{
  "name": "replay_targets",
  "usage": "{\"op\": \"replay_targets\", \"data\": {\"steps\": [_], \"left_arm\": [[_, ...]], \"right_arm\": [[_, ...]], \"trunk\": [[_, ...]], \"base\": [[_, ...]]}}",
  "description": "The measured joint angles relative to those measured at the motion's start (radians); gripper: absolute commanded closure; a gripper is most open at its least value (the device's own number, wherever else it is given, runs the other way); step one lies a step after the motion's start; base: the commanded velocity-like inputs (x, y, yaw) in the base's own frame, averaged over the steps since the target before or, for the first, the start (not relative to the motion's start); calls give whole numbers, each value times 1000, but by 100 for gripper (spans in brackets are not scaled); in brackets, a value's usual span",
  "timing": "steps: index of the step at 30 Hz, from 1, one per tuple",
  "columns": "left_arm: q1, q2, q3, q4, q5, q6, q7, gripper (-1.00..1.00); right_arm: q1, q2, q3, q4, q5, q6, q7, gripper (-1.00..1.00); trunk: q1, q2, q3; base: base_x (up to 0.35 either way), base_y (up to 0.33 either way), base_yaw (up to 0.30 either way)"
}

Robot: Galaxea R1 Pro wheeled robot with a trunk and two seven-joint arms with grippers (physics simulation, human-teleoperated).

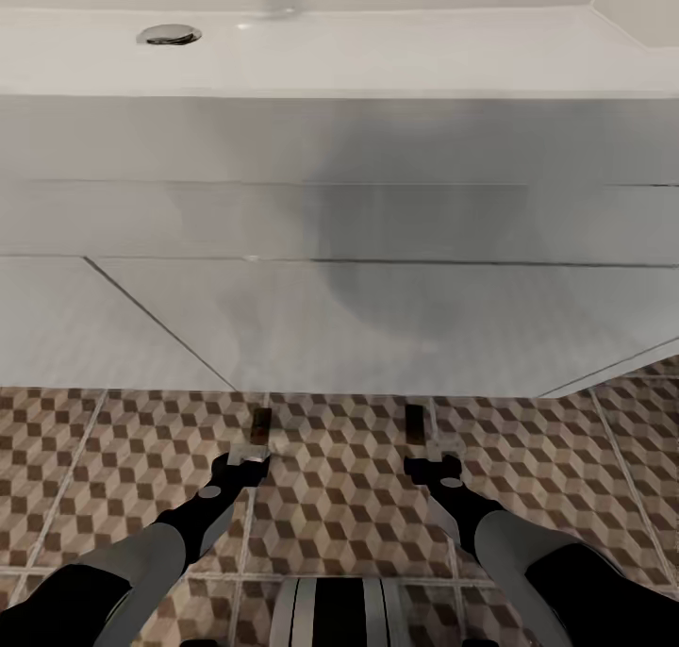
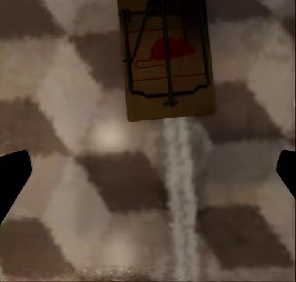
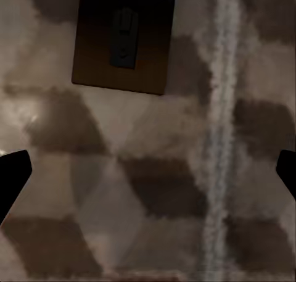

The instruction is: Take the four mousetraps from the cabinet in the bathroom and place them on the bathroom floor. Make sure all four end up on the same floor surface, and ensure that at least two of them are either under or directly next to the same bathroom sink.

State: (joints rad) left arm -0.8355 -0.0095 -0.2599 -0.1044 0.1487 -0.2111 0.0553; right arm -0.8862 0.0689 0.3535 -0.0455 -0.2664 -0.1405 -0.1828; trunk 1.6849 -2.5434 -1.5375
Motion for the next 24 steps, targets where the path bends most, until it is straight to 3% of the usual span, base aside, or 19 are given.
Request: {"op": "replay_targets", "data": {"steps": [24], "left_arm": [[0,-3,1,0,5,0,-1,-100]], "right_arm": [[0,0,0,-1,1,0,0,-100]], "trunk": [[0,0,0]], "base": [[-342,0,0]]}}
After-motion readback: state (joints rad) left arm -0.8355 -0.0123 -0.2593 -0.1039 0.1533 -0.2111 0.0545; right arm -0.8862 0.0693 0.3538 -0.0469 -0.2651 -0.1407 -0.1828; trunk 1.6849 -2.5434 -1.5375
